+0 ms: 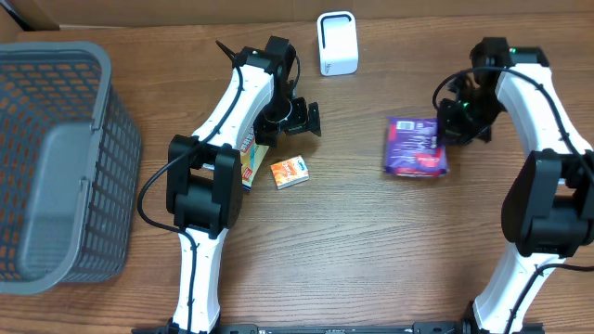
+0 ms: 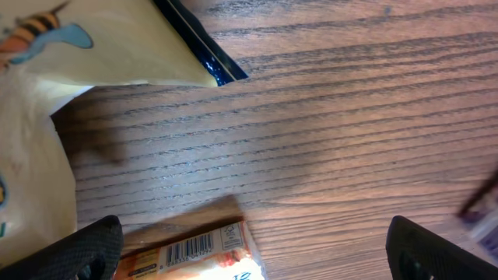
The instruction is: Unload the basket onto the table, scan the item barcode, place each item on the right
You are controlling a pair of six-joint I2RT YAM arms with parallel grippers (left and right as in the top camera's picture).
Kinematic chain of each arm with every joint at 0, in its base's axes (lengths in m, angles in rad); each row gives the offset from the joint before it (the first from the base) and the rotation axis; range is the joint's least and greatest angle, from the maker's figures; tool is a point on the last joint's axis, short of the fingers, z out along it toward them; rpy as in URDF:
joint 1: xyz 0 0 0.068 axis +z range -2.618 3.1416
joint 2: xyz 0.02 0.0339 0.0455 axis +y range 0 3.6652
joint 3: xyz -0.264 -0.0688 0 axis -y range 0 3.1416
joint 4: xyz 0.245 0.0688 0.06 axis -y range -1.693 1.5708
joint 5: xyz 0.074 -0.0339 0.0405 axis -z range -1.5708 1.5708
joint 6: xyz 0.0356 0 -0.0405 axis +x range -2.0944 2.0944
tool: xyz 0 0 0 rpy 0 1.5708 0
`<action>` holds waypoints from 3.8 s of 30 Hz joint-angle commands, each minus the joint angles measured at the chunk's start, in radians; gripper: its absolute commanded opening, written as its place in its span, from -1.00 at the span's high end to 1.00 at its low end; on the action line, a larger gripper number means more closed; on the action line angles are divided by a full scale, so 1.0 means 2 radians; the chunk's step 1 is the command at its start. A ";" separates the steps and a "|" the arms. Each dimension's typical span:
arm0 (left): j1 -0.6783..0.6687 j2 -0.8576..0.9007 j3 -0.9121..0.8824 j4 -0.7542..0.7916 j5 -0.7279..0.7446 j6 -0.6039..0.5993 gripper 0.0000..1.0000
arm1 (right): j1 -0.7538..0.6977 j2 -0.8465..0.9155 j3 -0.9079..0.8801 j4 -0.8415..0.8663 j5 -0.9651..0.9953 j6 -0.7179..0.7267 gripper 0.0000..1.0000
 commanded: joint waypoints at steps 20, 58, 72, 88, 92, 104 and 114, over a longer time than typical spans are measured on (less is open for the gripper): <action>-0.004 -0.005 0.006 -0.001 0.012 0.006 -1.00 | 0.130 -0.008 0.049 -0.093 0.271 0.192 0.92; -0.039 -0.005 0.006 -0.001 0.028 0.038 -0.51 | 0.107 -0.008 0.115 -0.146 0.377 0.196 0.93; -0.039 -0.005 0.006 0.003 0.028 0.039 -0.54 | 0.048 -0.008 0.055 -0.127 0.381 0.200 0.93; -0.039 -0.005 0.006 -0.003 0.028 0.045 -0.63 | 0.172 0.006 0.049 -0.126 0.305 0.202 0.92; -0.039 -0.005 0.006 -0.003 0.028 0.049 -0.65 | 0.204 0.007 0.049 -0.095 0.257 0.202 0.91; -0.039 -0.005 0.006 -0.010 0.028 0.056 -0.92 | 0.198 0.002 0.131 -0.098 0.211 0.169 -0.24; -0.039 -0.005 0.006 -0.012 0.028 0.056 -1.00 | 0.047 0.002 0.142 -0.097 0.022 -0.006 -0.47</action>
